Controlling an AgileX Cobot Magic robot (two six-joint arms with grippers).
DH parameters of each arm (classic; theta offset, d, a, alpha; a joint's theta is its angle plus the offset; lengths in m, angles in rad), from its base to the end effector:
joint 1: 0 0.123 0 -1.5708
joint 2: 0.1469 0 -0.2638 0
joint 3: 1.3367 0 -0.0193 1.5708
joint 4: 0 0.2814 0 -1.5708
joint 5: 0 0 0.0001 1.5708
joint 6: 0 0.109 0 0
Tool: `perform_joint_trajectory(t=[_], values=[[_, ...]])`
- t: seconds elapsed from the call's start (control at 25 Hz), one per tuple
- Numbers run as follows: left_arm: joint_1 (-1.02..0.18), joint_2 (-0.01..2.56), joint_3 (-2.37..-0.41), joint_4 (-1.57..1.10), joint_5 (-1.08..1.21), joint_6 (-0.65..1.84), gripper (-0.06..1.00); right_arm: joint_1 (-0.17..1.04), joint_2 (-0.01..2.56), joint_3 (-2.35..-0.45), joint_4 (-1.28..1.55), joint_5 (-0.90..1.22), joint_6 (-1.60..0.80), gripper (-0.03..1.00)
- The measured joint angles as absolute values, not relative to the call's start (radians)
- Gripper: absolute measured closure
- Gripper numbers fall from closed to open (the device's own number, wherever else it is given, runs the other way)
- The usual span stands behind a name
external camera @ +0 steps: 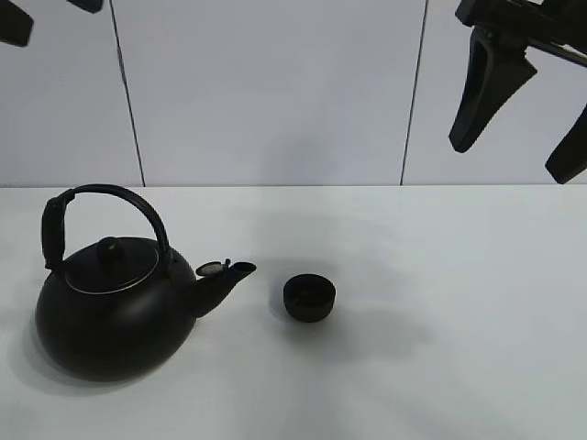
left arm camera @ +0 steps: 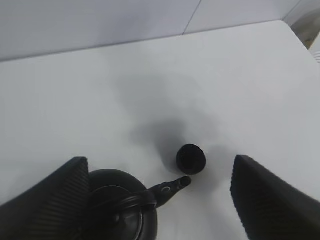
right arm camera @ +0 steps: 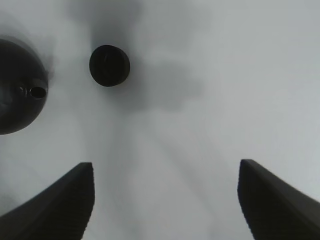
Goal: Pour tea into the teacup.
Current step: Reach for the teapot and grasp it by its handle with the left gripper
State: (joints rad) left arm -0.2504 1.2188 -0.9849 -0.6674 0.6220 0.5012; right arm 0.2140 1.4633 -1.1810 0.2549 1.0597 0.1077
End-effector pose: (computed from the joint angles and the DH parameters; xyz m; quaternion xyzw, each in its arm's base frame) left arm 0.2884 -0.1144 0.2969 0.1606 0.8718 -0.2313 0.4009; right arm 0.3121 0.0924 0.2504 -0.0081 0.9805 0.1427 0.1349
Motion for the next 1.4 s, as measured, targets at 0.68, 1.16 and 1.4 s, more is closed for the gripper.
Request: perform_joint_trajectory(t=[0.68,1.16,1.4], values=[[-0.250,1.034,-0.642,-0.677,0.319,0.690,0.38,0.214,1.463,-1.181,0.252,1.048,0.108,0.42],[-0.401,1.034,-0.409,-0.742,-0.023,0.738,0.38,0.214,1.463,-1.181,0.246,1.025,0.108,0.42],[-0.557,1.034,-0.325,-0.724,-0.291,0.729,0.38,0.214,1.463,-1.181,0.246,1.025,0.108,0.42]])
